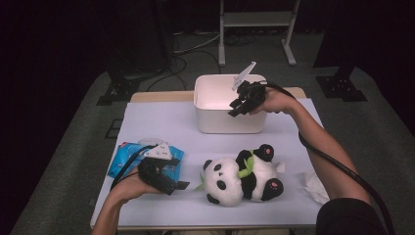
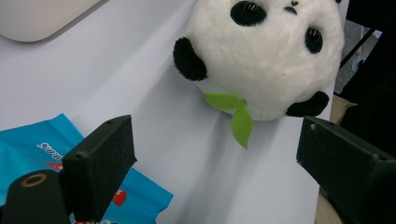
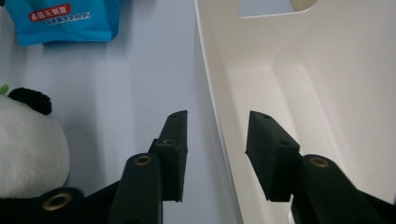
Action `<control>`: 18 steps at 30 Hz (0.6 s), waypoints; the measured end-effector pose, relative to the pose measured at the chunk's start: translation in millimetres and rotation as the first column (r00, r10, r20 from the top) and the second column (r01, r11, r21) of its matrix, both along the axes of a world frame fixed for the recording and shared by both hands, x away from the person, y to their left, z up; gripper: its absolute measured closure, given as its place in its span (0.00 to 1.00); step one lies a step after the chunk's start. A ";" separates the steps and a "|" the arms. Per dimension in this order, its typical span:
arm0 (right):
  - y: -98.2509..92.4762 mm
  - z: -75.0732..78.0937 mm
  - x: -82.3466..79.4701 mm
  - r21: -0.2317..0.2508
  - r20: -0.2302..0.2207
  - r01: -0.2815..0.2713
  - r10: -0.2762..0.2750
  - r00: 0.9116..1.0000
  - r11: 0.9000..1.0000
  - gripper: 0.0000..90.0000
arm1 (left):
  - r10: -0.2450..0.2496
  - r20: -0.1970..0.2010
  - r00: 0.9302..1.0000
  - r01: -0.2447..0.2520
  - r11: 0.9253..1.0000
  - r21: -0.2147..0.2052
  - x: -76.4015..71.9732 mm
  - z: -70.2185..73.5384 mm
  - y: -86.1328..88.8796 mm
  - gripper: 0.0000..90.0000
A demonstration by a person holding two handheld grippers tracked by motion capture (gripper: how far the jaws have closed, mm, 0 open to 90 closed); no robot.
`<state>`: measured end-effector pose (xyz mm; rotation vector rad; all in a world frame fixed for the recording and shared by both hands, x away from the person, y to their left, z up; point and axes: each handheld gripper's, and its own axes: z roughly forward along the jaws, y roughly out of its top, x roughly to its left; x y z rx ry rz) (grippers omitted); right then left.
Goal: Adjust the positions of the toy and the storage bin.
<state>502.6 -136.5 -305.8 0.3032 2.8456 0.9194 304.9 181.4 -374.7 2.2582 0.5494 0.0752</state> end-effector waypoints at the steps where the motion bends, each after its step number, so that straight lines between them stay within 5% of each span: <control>1: 0.2 -0.4 0.1 -0.003 -0.002 0.000 0.000 1.000 1.000 0.65 | -0.001 0.000 1.000 0.001 1.000 0.002 0.1 0.1 0.4 0.12; 18: 3.0 -11.8 7.1 -0.033 -0.040 -0.015 0.013 0.999 0.999 0.92 | 0.008 -0.007 1.000 -0.008 1.000 0.001 -0.3 -3.2 0.7 0.12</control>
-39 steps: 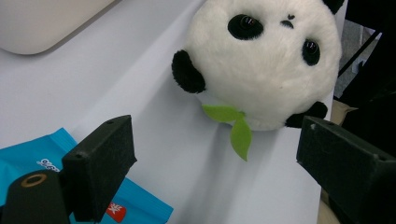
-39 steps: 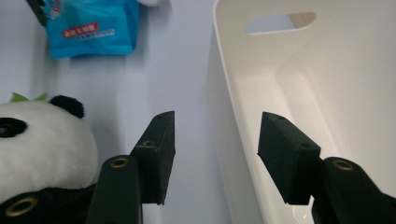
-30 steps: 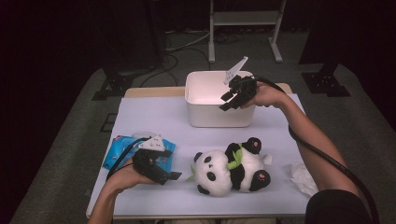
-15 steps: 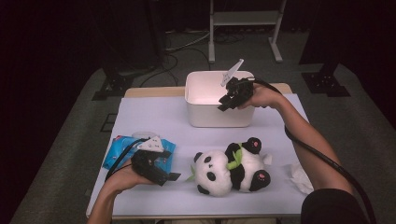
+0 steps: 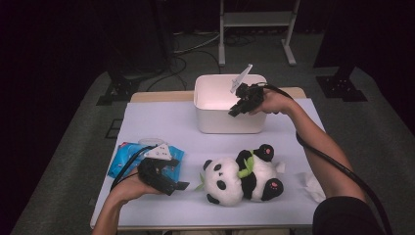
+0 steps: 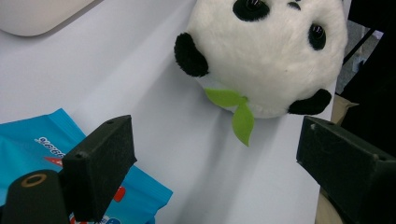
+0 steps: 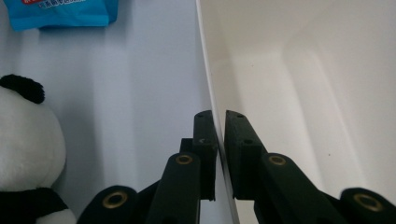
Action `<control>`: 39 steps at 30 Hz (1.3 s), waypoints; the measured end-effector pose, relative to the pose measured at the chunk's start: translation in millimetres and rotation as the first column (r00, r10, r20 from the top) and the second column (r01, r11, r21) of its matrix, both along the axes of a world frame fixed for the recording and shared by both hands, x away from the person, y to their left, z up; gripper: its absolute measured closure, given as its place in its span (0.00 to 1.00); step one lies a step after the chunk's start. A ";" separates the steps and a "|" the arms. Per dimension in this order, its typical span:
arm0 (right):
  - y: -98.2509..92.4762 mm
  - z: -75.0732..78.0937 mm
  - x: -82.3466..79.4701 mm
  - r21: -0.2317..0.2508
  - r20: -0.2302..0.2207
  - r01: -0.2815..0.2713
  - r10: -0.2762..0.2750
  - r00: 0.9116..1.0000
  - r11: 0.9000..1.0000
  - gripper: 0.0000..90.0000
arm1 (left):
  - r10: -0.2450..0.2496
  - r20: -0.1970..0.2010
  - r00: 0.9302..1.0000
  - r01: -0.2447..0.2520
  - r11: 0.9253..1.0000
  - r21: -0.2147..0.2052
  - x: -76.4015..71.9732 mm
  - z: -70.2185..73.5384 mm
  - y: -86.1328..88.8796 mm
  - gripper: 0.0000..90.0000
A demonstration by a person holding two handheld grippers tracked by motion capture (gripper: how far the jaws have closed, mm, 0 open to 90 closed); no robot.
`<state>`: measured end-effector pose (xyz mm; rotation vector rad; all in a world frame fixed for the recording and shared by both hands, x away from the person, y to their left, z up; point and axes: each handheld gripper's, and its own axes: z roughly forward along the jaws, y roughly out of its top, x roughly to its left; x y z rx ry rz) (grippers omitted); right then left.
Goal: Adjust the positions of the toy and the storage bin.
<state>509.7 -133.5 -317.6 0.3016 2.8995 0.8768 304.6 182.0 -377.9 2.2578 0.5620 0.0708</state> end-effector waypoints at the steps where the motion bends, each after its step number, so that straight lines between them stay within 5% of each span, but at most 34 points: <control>1: -0.2 -0.2 0.0 0.004 -0.004 -0.004 0.004 1.000 1.000 0.92 | -0.001 -0.002 1.000 0.001 1.000 0.000 -0.1 -0.7 -0.2 0.12; 15: 0.2 2.2 -7.8 -0.010 -0.029 -0.053 0.053 0.998 0.999 0.95 | 0.004 -0.002 1.000 -0.004 1.000 0.004 -1.0 -0.5 1.9 0.12; 39: -11.1 1.4 -47.1 -0.006 -0.047 -0.087 0.087 0.995 0.996 0.95 | -0.025 0.002 1.000 0.025 1.000 0.002 -0.4 -0.1 -9.4 0.12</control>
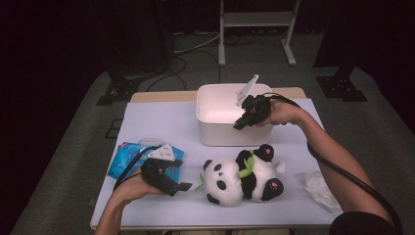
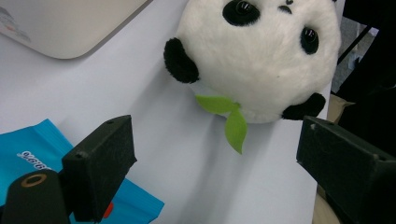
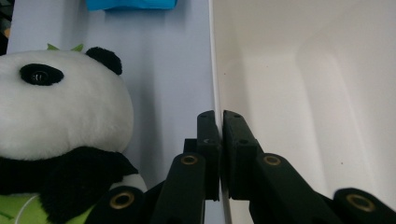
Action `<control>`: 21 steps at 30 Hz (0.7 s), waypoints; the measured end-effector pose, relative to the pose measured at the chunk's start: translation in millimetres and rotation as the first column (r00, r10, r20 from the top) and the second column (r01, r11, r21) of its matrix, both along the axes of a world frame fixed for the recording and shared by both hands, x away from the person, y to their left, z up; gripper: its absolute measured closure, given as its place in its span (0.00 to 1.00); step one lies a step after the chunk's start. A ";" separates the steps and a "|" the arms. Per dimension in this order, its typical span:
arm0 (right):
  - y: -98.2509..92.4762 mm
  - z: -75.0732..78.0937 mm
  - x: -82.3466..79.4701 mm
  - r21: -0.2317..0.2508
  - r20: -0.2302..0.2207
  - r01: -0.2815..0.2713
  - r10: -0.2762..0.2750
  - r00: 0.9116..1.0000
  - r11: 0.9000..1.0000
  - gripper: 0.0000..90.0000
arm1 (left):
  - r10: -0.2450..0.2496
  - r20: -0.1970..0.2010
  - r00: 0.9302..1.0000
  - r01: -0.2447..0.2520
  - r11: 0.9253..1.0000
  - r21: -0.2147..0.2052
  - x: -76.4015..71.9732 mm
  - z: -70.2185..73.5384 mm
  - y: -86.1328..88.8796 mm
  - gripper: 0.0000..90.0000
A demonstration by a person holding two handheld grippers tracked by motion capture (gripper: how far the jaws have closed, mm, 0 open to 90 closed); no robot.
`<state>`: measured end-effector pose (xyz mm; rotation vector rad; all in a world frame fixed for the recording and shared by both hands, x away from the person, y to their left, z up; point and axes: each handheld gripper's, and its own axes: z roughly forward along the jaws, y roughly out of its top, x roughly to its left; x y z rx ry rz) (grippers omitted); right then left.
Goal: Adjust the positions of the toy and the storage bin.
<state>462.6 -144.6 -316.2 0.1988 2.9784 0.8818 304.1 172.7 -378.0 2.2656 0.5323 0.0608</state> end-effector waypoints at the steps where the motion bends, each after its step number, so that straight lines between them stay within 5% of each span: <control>1: -0.3 -0.1 -1.3 0.000 0.000 -0.003 0.003 1.000 1.000 0.95 | 0.001 0.001 1.000 -0.001 1.000 0.000 0.0 0.0 -0.5 0.12; 21: -6.1 -0.8 -25.7 0.009 -0.014 -0.023 0.024 1.000 1.000 0.95 | -0.016 -0.003 1.000 0.016 1.000 0.016 -0.6 2.2 -6.5 0.12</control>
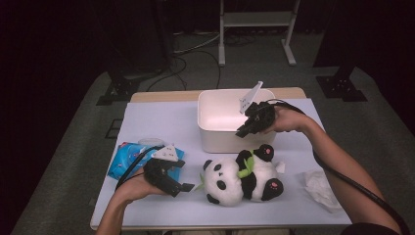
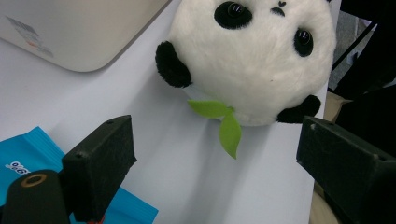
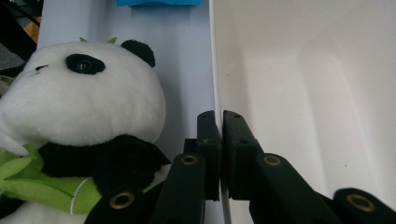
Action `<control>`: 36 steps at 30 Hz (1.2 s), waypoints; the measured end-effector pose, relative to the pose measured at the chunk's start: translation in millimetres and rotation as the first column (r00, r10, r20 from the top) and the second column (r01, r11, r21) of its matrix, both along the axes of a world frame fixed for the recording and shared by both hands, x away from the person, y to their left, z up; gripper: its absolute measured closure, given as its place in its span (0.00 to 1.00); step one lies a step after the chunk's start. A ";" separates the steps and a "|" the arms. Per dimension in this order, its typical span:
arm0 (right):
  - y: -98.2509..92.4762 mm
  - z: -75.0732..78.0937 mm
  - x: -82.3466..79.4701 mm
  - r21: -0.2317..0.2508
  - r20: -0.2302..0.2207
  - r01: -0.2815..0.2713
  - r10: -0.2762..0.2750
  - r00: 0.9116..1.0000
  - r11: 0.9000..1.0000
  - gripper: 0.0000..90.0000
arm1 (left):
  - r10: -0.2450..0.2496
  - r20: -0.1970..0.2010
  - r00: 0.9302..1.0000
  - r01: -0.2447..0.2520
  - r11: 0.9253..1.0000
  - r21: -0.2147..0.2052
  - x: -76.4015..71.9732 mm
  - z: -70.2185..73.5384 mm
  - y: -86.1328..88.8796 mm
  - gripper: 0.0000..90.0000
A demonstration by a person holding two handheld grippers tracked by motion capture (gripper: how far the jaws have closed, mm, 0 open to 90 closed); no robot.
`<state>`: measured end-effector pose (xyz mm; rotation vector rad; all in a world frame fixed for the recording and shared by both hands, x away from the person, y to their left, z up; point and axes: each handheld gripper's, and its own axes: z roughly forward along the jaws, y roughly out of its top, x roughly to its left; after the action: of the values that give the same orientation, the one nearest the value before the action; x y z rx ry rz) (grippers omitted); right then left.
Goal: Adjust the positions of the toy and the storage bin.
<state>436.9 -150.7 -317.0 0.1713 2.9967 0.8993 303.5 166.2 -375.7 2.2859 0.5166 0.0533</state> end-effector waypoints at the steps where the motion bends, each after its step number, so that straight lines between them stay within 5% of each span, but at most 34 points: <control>1: -0.4 -0.2 -0.8 0.002 0.001 -0.003 0.003 1.000 1.000 0.95 | 0.001 0.000 1.000 -0.001 1.000 0.003 0.1 0.2 -0.6 0.12; 17: 0.2 0.2 -12.9 -0.003 0.003 0.010 -0.010 1.000 1.000 0.94 | -0.016 0.007 1.000 0.016 1.000 0.003 -1.1 3.9 -5.1 0.12; 36: -23.9 23.9 -36.8 0.099 0.026 0.052 -0.055 0.998 0.994 0.63 | -0.020 0.007 1.000 0.020 1.000 0.001 3.7 0.4 -9.5 0.12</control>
<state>400.1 -174.6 -293.1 0.2363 2.9082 1.0353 307.3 156.7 -375.3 2.2909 0.4897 0.0518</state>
